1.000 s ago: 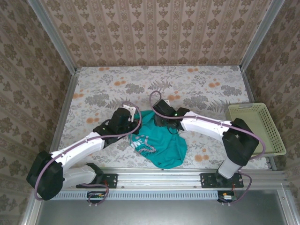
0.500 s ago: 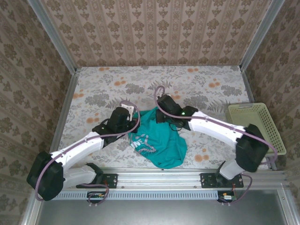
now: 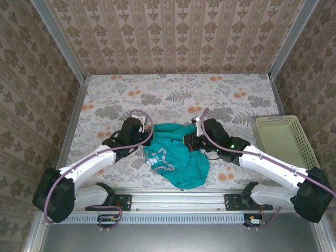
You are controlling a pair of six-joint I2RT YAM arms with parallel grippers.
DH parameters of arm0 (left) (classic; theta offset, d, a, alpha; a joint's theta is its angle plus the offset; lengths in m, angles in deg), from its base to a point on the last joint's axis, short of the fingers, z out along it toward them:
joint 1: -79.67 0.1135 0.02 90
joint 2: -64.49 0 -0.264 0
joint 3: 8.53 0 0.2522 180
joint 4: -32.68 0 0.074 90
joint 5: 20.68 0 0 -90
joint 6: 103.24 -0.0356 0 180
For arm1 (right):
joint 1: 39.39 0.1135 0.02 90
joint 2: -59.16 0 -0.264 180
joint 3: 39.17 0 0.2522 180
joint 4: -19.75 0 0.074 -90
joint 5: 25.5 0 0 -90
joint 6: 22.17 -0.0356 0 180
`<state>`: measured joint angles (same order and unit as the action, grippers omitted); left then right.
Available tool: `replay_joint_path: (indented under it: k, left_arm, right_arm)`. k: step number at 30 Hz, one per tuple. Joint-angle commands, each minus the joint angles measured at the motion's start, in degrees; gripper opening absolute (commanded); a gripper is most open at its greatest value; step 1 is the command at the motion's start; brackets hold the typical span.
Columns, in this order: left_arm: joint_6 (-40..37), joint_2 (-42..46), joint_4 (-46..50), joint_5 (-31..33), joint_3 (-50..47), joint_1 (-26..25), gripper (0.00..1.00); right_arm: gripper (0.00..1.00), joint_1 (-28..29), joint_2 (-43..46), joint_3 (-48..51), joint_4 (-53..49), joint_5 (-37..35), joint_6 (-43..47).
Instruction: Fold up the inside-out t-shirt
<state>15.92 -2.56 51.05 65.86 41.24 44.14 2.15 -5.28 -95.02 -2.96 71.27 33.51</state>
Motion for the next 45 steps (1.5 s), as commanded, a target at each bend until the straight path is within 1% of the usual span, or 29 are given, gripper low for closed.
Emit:
replay_joint_path:
  k: [1, 4, 6, 8, 9, 10, 11, 14, 16, 17, 21, 28, 31, 36, 38, 43, 45]
  left_arm:
    - [1.0, -0.9, -0.4, -1.9, -0.7, 0.4, 0.0]
    - [1.1, -1.7, -2.0, -4.1, -1.4, -0.9, 0.0]
    - [0.9, -1.9, -2.7, -4.2, -1.6, -2.4, 0.0]
    - [0.7, -1.9, -2.9, -3.5, -1.8, -4.1, 0.0]
    - [0.6, -1.9, -2.8, -3.1, -1.8, -4.7, 0.0]
    - [0.5, -1.7, -2.8, -2.9, -1.8, -5.3, 0.0]
    - [0.5, -1.6, -2.9, -2.6, -1.8, -5.7, 0.0]
    - [0.7, -1.3, -3.6, -2.4, -2.0, -6.6, 0.0]
    - [0.8, -1.2, -4.0, -2.3, -2.1, -6.9, 0.0]
    - [0.8, -1.2, -4.0, -2.2, -2.1, -7.2, 0.0]
    - [0.6, -1.1, -3.9, -1.9, -2.0, -7.2, 0.0]
    - [0.6, 0.0, -3.4, -1.4, -2.4, -7.3, 0.0]
    - [0.7, 0.4, -3.3, -1.3, -2.6, -7.4, 0.0]
    - [0.5, 0.8, -2.9, -1.3, -2.4, -7.4, 0.0]
    - [0.3, 1.2, -2.6, -1.0, -2.4, -7.4, 0.0]
    - [0.4, 2.1, -2.6, -0.7, -2.9, -7.4, 0.0]
    - [0.4, 2.2, -2.6, -0.4, -3.1, -7.4, 0.0]
  right_arm:
    - [0.0, -2.2, 0.8, 3.2, 1.7, -3.1, -2.5]
    - [0.0, -3.2, -0.3, 3.9, -0.1, -7.4, -2.9]
    - [0.0, -3.1, -0.8, 3.3, -0.8, -8.6, -2.0]
    - [0.14, -3.0, -1.1, 2.0, -3.2, -10.0, -1.5]
    - [0.19, -2.7, -0.9, 1.2, -4.2, -11.0, -0.9]
    - [0.25, -1.7, -0.7, 0.2, -6.1, -13.1, 0.1]
    - [0.33, -0.3, -0.4, -1.2, -8.8, -16.1, 0.9]
    - [0.5, 5.7, -0.4, -5.6, -16.5, -25.5, 2.8]
    - [0.58, 9.3, -1.0, -7.8, -19.9, -30.2, 2.5]
    - [0.6, 10.5, -1.6, -8.5, -20.7, -31.1, 2.2]
    - [0.62, 13.2, -7.1, -10.8, -21.5, -33.0, 0.8]
    - [0.62, 13.7, -16.6, -15.9, -21.5, -34.9, 0.6]
    - [0.68, 13.8, -19.6, -16.8, -21.3, -34.6, 1.4]
    - [0.77, 14.0, -22.7, -17.6, -20.1, -32.7, 2.5]
    - [0.79, 14.1, -23.8, -18.1, -20.5, -32.7, 2.4]
    - [0.8, 14.2, -24.9, -18.6, -21.5, -34.0, 2.2]
    - [0.84, 14.2, -23.8, -17.9, -20.7, -33.4, 2.2]
